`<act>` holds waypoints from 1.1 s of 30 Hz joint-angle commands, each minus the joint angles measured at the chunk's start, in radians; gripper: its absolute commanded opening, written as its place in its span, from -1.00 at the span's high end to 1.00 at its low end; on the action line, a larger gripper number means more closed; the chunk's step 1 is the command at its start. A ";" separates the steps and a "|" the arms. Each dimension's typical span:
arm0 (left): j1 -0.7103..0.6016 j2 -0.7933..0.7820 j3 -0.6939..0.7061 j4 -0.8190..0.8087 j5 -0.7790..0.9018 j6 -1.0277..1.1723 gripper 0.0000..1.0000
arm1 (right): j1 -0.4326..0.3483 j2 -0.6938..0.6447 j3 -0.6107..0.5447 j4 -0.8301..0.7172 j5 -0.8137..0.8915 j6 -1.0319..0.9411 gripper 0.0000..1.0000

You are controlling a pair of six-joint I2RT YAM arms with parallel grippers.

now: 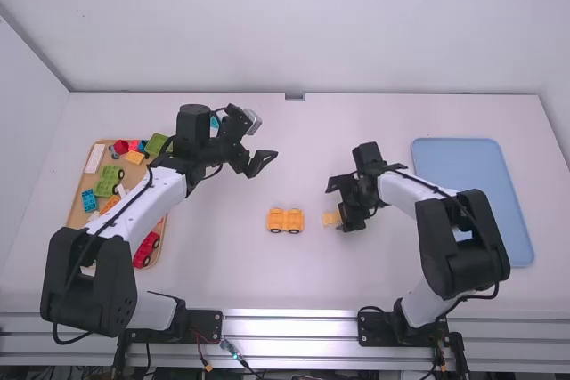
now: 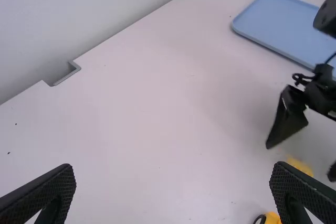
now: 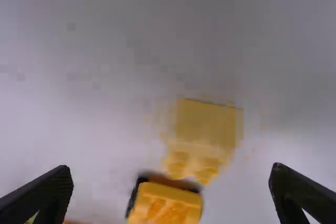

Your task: Assemble lego blocks to make yellow taxi

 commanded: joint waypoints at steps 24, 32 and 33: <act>0.004 -0.009 -0.005 0.005 -0.039 -0.005 -0.98 | -0.086 -0.473 -0.003 0.277 -0.043 -1.932 -0.99; -0.001 -0.006 -0.006 -0.153 0.107 0.270 -0.98 | 0.064 -0.574 -0.003 0.132 0.077 -2.271 -0.99; -0.001 -0.003 -0.006 -0.167 0.126 0.303 -0.98 | 0.069 -0.574 -0.003 0.112 0.075 -2.308 -0.99</act>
